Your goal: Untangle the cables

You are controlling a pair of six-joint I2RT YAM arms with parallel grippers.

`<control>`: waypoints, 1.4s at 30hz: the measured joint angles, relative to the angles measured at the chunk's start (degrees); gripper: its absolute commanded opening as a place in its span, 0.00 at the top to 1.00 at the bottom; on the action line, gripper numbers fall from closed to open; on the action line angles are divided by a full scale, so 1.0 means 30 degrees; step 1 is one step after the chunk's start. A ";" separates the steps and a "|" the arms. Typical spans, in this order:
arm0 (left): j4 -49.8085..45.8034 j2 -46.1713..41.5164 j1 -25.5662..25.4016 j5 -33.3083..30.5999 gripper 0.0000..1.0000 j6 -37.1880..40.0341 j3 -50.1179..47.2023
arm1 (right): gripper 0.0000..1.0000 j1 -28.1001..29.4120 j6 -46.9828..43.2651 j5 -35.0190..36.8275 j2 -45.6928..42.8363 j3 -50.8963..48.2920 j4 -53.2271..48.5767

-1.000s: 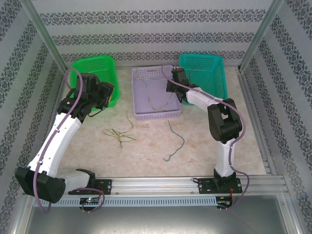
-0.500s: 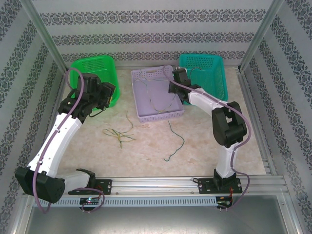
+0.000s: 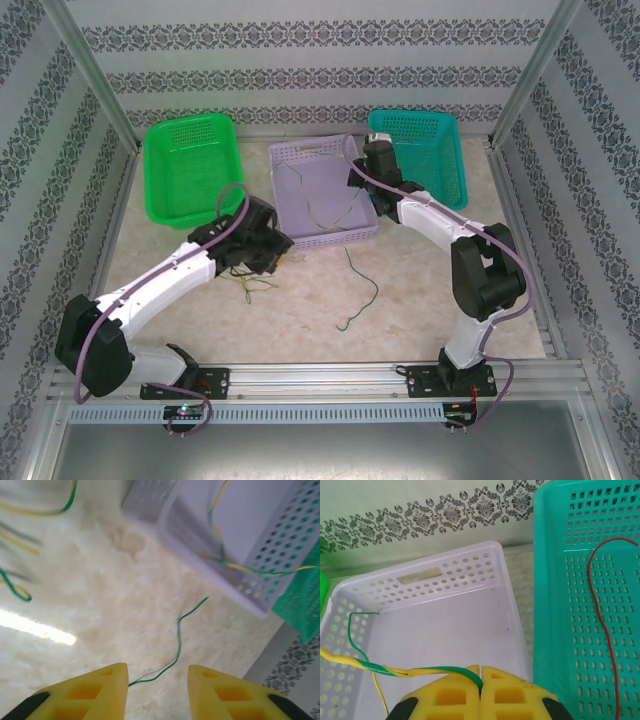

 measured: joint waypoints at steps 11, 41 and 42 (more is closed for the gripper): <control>0.3060 0.0313 -0.1457 -0.0685 0.73 -0.2769 -0.2681 | 1.00 -0.0022 0.1020 -0.0168 0.0007 -0.1355 -0.0670; 0.2353 -0.1545 -0.1304 -0.3169 0.74 -0.3169 -0.2820 | 1.00 -0.0342 0.2273 -0.1574 0.2885 0.3075 -0.5952; 0.2361 -0.1494 -0.1290 -0.3169 0.74 -0.3169 -0.2820 | 1.00 -0.0313 0.2259 -0.1515 0.3031 0.3381 -0.6324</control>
